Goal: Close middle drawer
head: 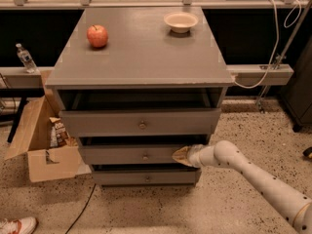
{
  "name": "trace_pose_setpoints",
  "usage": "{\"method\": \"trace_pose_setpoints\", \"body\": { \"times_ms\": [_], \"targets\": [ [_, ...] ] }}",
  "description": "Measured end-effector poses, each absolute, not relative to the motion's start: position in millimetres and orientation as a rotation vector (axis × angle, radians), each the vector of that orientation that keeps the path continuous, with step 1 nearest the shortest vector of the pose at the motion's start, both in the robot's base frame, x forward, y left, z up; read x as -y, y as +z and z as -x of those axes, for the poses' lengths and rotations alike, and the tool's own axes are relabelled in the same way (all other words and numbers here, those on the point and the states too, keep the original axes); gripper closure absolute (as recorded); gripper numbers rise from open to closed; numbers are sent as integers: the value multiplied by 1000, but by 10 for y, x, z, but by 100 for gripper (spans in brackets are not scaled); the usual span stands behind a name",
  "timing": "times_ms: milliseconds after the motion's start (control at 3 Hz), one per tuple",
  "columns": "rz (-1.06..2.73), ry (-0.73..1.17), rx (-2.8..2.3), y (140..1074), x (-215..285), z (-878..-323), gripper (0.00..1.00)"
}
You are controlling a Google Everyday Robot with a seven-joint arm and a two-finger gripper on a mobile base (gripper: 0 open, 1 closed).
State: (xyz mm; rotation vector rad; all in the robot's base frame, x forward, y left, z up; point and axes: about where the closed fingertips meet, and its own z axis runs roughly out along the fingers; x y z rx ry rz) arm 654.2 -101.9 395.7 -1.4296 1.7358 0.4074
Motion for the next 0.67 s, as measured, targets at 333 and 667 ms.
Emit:
{"method": "trace_pose_setpoints", "body": {
  "times_ms": [333,667],
  "targets": [
    [1457,455,-1717,4027,1181,-6178,100],
    [1478,508,-1725,4069,1429,-5762,100]
  ]
}}
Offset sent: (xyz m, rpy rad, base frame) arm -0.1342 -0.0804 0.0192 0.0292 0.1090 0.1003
